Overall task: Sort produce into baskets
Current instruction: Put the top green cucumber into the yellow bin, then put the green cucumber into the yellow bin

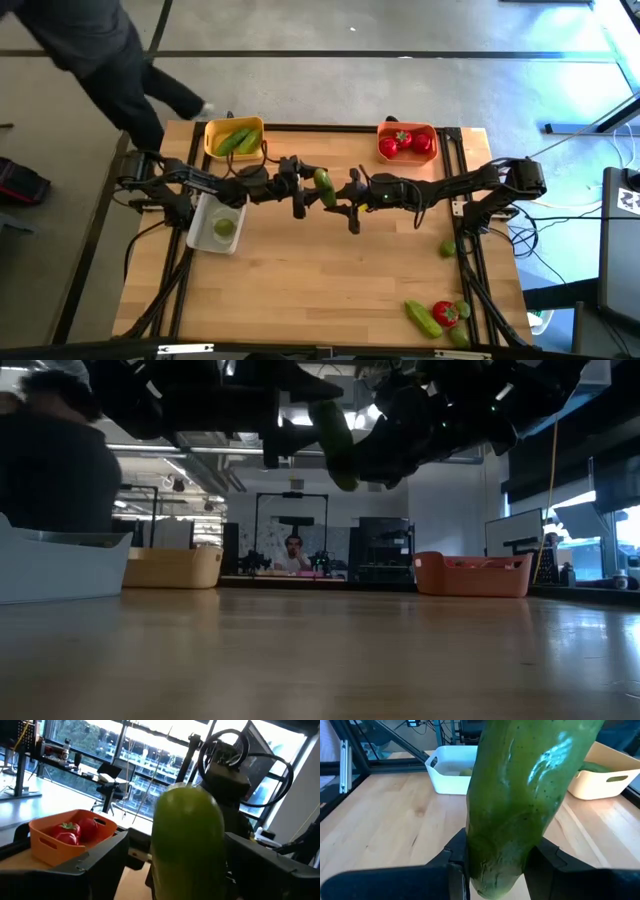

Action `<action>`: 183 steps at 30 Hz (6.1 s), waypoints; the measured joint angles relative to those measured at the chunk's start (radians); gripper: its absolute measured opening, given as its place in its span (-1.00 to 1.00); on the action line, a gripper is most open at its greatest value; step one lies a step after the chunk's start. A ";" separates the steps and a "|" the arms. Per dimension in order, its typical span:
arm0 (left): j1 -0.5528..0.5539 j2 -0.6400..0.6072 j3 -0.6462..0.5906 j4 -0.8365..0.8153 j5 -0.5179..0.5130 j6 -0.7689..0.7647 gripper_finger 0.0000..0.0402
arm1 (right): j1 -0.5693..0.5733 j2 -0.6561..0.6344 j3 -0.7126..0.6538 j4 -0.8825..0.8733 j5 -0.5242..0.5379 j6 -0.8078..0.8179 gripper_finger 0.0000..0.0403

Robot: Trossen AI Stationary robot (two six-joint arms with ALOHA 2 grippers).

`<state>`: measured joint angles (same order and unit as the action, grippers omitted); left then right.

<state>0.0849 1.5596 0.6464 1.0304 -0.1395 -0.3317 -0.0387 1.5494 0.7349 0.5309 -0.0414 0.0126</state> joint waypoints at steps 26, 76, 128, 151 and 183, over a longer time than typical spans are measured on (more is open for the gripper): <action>0.004 -0.049 0.001 -0.036 -0.001 0.055 -0.12 | -0.001 -0.091 0.000 -0.148 -0.025 0.115 0.33; 0.634 -0.355 0.091 -1.334 -0.534 0.376 -0.11 | -0.001 -0.018 -0.026 -0.494 0.190 0.137 0.40; 0.689 -0.102 0.090 -1.339 -0.625 0.571 0.31 | -0.001 -0.018 -0.026 -0.473 0.187 0.138 0.40; 0.445 -0.396 0.090 -1.333 -0.322 0.427 0.31 | 0.000 -0.018 -0.026 -0.474 0.169 0.150 0.40; -0.016 -0.437 -0.069 -1.092 -0.076 0.150 0.31 | 0.398 -0.110 0.382 -1.475 -0.037 0.524 0.40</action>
<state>0.0686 1.1221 0.5774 -0.0612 -0.2150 -0.1818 0.3593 1.4391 1.1172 -0.9437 -0.0781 0.5367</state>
